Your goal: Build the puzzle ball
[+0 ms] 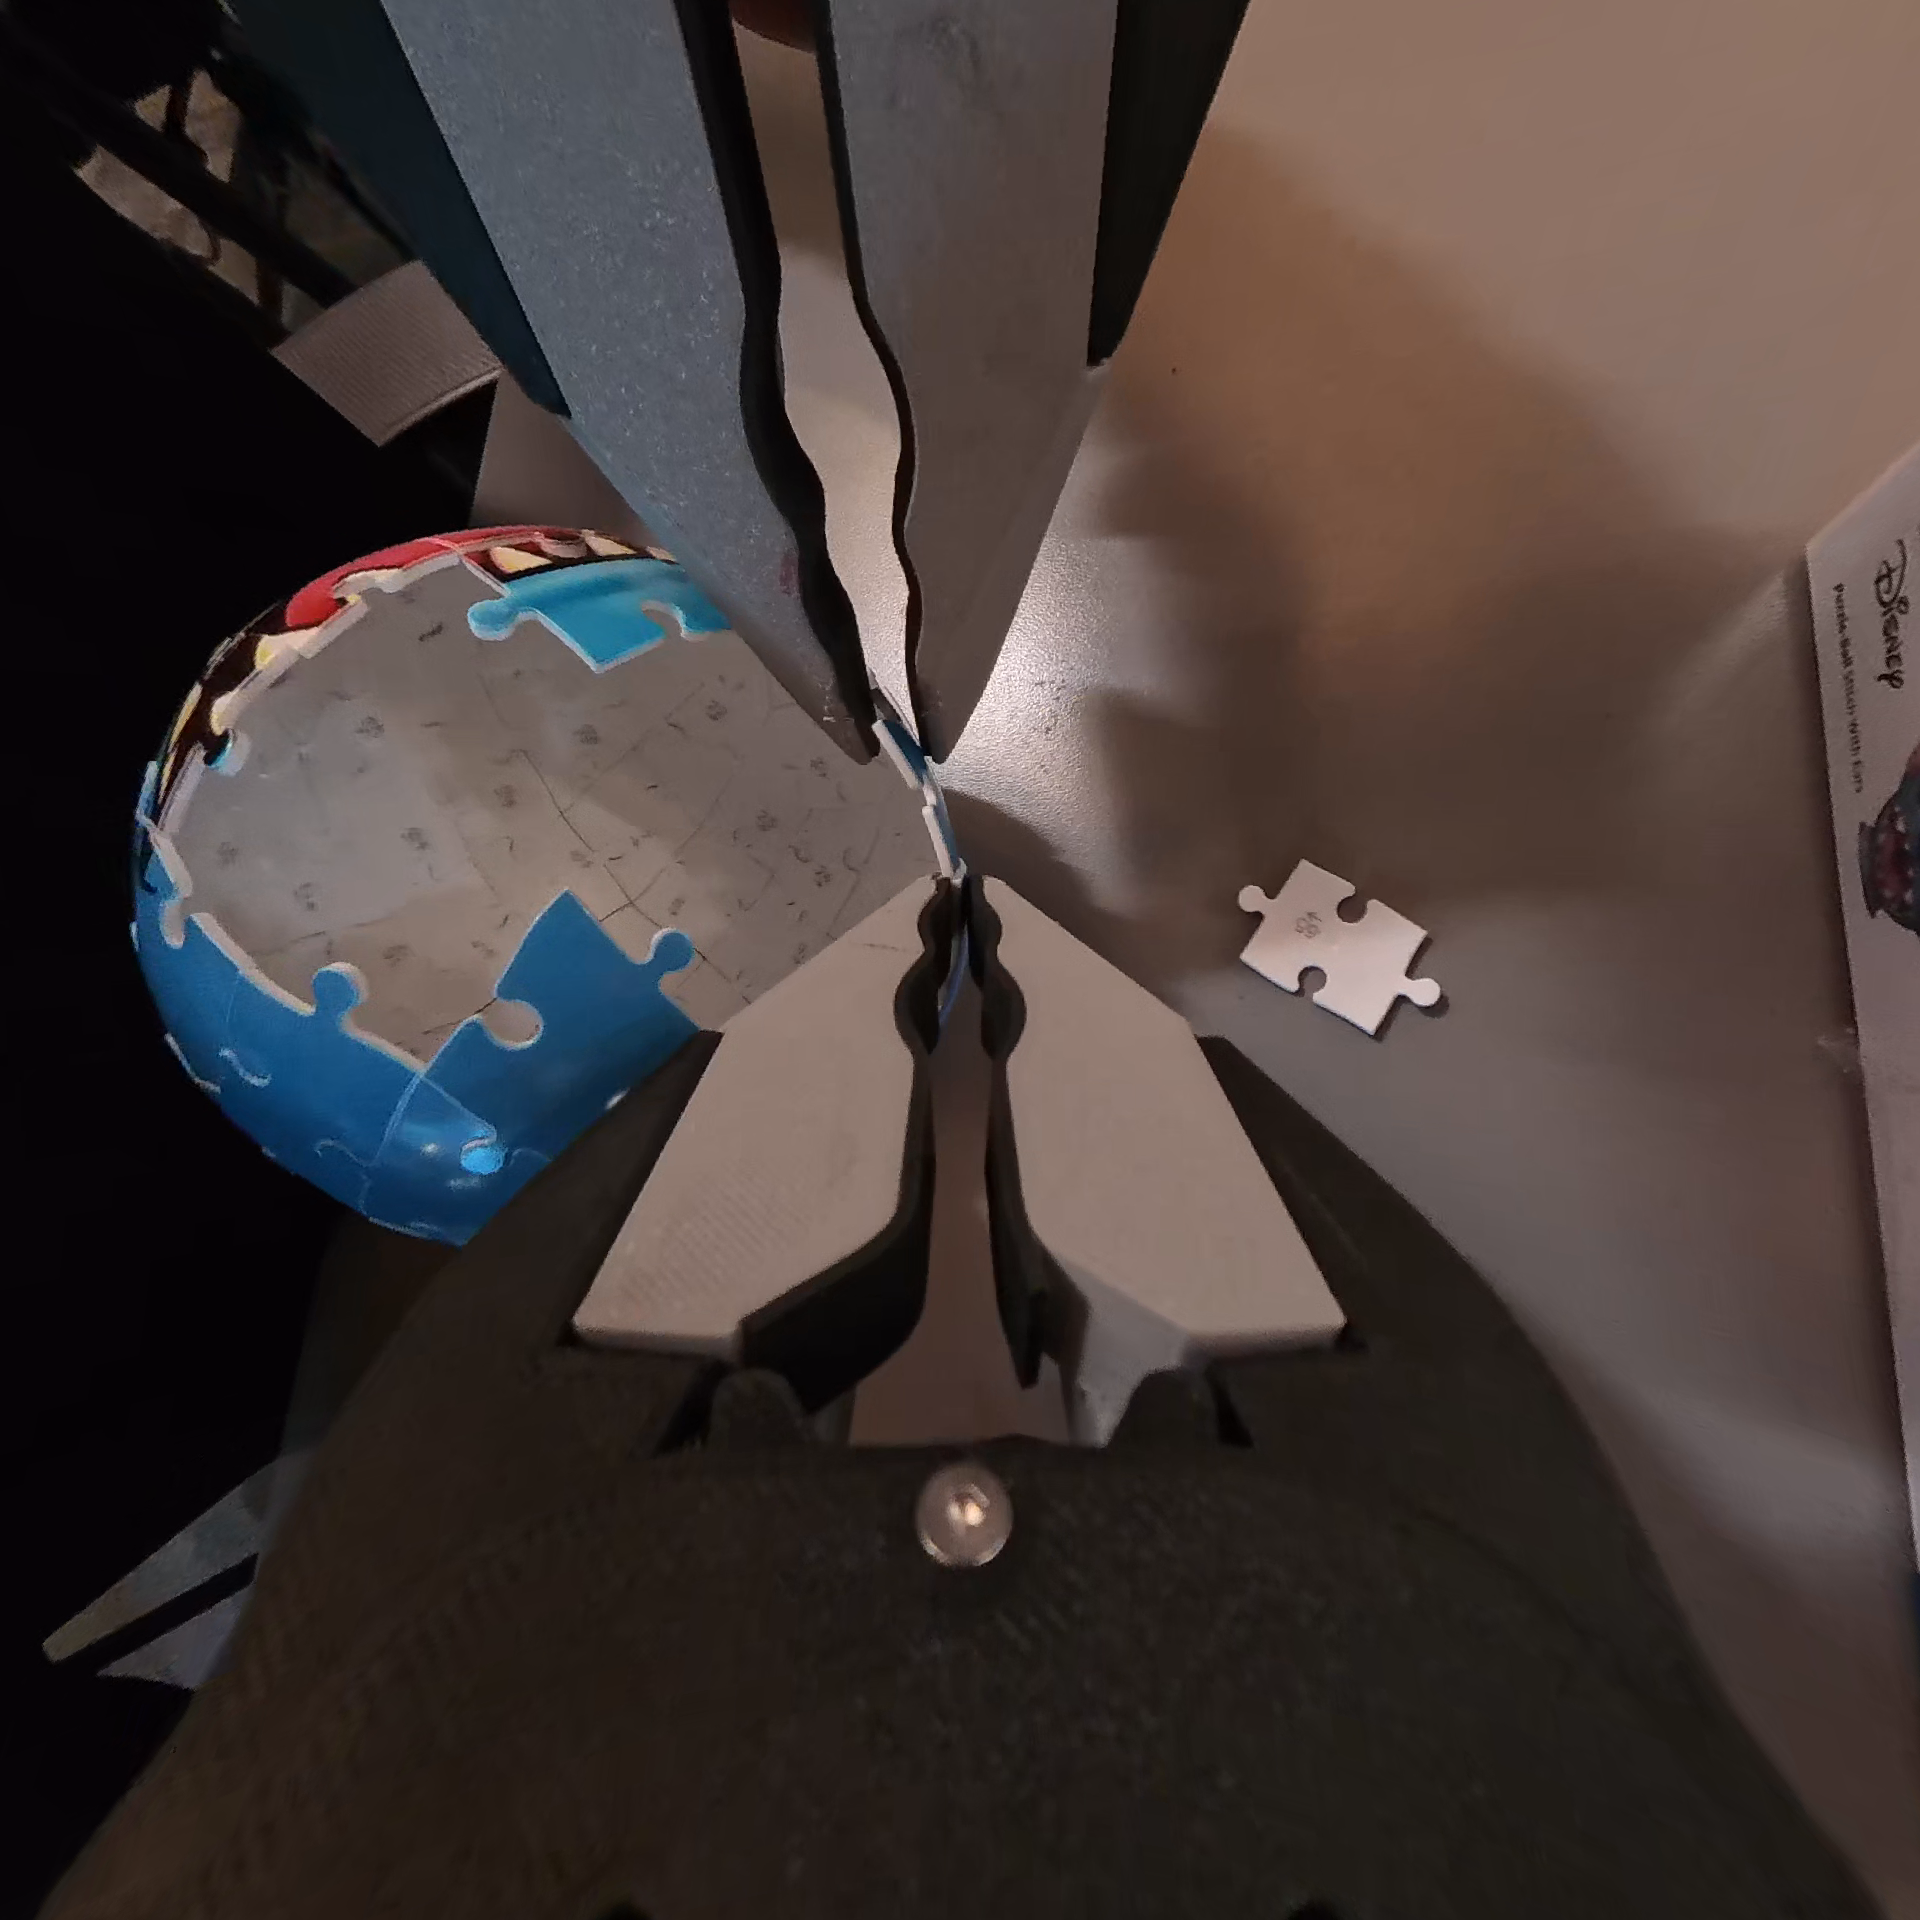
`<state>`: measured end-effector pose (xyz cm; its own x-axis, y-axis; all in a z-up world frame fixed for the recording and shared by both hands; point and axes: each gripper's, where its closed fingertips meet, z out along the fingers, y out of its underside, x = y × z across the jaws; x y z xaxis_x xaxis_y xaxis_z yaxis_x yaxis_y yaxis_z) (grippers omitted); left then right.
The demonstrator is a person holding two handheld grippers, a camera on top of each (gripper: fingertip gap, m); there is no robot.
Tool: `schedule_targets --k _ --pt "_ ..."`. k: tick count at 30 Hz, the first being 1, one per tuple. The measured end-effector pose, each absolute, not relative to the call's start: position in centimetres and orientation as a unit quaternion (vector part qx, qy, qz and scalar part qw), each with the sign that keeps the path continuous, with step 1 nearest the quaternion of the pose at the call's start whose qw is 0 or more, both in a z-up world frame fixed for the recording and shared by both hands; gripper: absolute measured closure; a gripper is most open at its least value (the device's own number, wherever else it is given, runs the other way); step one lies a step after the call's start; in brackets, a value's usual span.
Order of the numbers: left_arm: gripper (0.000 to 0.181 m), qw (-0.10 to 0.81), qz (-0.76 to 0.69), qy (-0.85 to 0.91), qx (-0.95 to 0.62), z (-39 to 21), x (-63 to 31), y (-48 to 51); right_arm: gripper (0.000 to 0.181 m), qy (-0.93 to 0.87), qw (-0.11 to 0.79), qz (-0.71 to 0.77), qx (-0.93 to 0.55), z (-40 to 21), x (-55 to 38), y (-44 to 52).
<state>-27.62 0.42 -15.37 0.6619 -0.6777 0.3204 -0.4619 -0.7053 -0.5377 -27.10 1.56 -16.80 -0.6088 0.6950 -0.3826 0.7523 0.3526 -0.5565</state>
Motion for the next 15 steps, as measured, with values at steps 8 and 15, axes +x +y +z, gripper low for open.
schedule_targets --k 8,15 --pt "0.176 0.214 -0.26 0.318 -0.886 -15.21 -27.63 0.31 0.181 0.814 0.042 -0.374 0.443 -16.44 -27.16 1.42" --pt "0.176 0.215 -0.26 0.319 -0.886 -15.3 -27.56 0.3 0.179 0.81 0.038 -0.382 0.444 -16.12 -27.3 1.27"
